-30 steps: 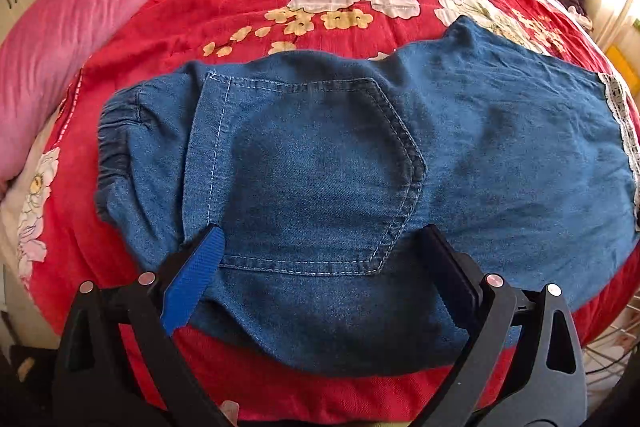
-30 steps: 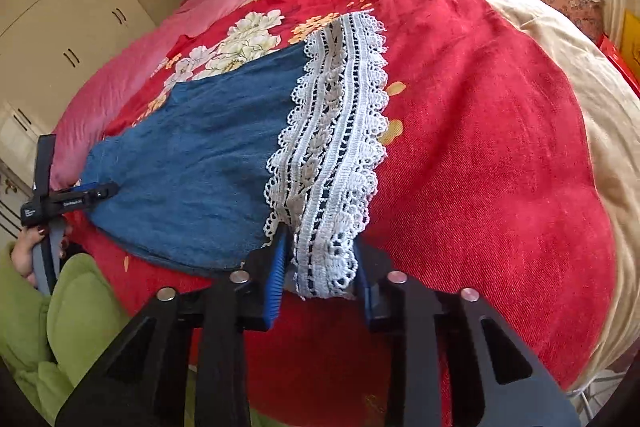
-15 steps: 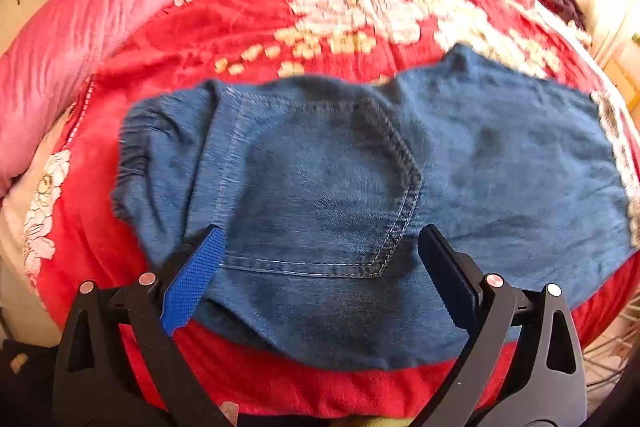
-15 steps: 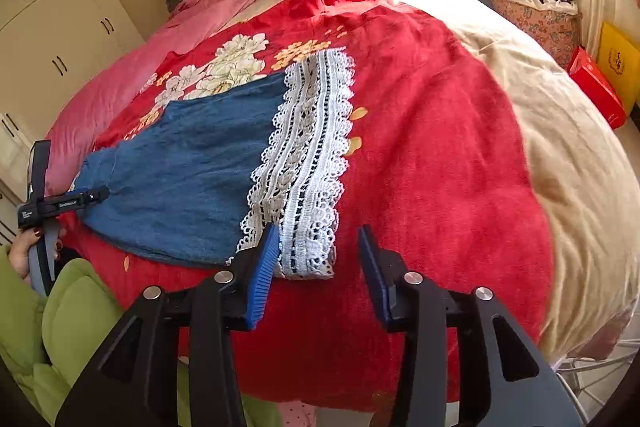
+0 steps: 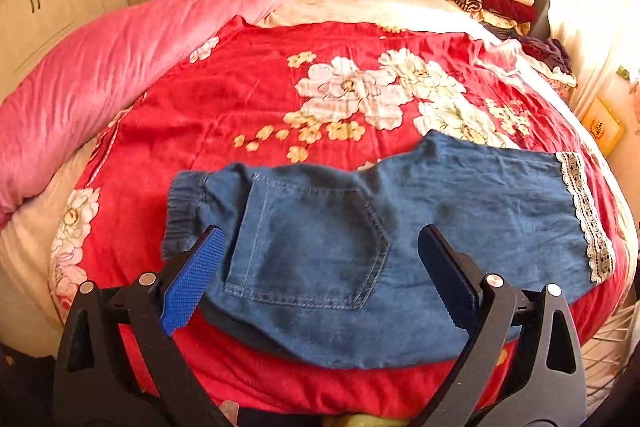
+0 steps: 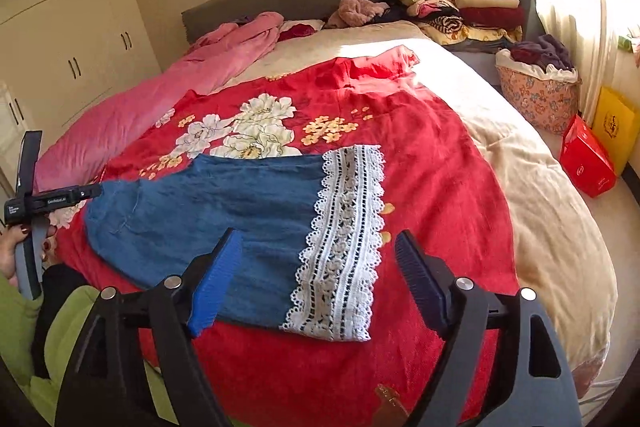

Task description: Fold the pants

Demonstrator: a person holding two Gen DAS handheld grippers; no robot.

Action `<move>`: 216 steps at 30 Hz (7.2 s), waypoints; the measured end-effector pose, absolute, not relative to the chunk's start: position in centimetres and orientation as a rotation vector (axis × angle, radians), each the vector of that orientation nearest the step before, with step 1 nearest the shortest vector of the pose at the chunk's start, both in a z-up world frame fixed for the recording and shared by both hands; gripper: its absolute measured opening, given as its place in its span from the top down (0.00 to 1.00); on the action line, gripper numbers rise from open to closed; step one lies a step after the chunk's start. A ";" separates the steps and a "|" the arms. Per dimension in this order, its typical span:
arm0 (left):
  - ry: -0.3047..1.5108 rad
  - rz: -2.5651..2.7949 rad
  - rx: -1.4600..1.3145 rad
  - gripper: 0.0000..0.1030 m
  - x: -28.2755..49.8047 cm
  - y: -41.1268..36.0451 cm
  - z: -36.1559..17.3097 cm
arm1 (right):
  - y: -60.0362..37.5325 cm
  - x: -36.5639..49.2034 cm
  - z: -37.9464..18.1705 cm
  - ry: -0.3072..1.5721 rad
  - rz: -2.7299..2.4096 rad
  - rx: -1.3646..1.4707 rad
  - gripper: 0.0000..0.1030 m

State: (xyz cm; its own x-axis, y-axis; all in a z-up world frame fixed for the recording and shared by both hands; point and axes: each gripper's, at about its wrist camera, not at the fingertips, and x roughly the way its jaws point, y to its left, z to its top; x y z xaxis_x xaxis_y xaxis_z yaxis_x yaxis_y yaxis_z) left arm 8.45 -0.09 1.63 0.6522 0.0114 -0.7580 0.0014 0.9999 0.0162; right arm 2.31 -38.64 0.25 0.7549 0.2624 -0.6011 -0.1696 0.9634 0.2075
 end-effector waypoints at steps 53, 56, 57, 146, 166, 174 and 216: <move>0.803 -0.162 0.067 0.09 8.9 -5.3 3.6 | -38.1 3.6 0.8 0.672 0.201 0.149 0.04; 0.784 -0.176 0.085 0.09 8.2 -6.4 4.7 | -39.0 2.5 1.8 0.639 0.186 0.155 0.04; 0.777 -0.183 0.087 0.09 8.1 -6.7 5.0 | -39.4 2.1 2.1 0.628 0.181 0.161 0.04; 0.974 -0.584 -0.037 0.90 23.8 -12.3 -2.8 | -22.0 8.7 0.4 0.713 0.469 0.025 0.82; 0.923 -0.483 -0.283 0.56 20.5 0.3 -0.7 | -9.6 7.3 -3.2 0.746 0.697 -0.270 0.61; 0.952 -0.463 -0.402 0.44 21.2 2.7 -1.9 | -13.9 6.4 0.2 0.681 0.716 -0.157 0.49; 1.050 -0.594 -0.629 0.97 22.2 1.2 -5.4 | -23.8 25.1 -7.0 1.028 0.444 0.220 0.33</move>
